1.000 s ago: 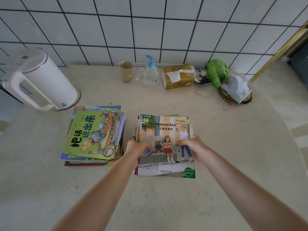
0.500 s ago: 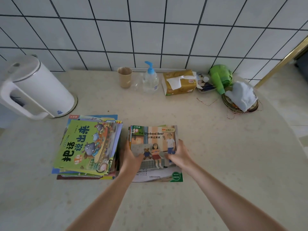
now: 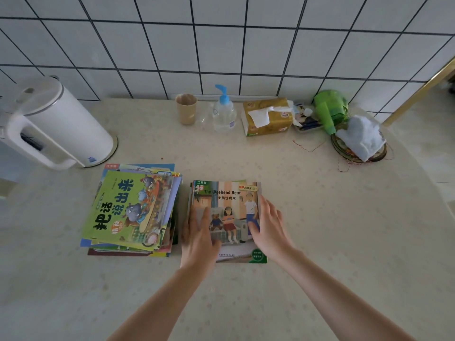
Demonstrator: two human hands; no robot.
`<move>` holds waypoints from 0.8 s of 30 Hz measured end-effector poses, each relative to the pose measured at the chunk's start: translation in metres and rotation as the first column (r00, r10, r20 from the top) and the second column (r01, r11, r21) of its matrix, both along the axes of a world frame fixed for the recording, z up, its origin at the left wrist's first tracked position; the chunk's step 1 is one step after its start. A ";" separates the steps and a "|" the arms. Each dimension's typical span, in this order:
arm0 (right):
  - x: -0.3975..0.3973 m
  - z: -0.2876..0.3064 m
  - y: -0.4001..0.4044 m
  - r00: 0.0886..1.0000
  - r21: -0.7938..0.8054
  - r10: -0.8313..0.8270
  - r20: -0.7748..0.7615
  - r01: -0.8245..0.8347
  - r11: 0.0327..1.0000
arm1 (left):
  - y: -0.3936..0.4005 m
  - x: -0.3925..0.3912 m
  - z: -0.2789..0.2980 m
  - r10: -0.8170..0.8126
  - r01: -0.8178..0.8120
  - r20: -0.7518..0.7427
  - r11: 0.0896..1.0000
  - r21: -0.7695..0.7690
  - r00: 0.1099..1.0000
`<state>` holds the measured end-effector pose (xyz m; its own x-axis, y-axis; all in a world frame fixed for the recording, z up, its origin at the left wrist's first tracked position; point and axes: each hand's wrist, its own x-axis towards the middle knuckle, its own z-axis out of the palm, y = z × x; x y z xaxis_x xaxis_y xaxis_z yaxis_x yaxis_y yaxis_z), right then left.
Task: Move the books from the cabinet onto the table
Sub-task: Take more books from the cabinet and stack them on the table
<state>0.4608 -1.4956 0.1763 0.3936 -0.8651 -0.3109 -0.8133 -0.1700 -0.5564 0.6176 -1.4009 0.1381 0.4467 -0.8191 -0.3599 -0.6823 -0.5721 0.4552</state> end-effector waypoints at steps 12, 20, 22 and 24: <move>-0.045 0.041 0.066 0.998 -0.106 -0.013 0.060 0.020 0.994 | 0.042 -0.022 0.060 -0.143 0.120 -0.093 0.969 -0.218 0.985; -0.073 0.051 0.174 0.952 -0.148 -0.282 0.121 0.298 0.943 | 0.095 -0.036 0.069 -0.321 0.268 -0.149 0.917 -0.295 0.935; -0.074 0.057 0.202 0.917 -0.185 -0.379 0.123 0.396 0.899 | 0.103 -0.029 0.072 -0.350 0.287 -0.156 0.901 -0.324 0.924; -0.073 0.060 0.233 0.870 -0.198 -0.481 0.108 0.493 0.847 | 0.109 -0.023 0.073 -0.418 0.348 -0.157 0.872 -0.344 0.895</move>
<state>0.3876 -1.2622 0.2366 -0.0856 -0.9923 -0.0893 -0.7937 0.1221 -0.5959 0.5950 -1.2917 0.2110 0.0138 -0.9925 -0.1214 -0.6817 -0.0982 0.7250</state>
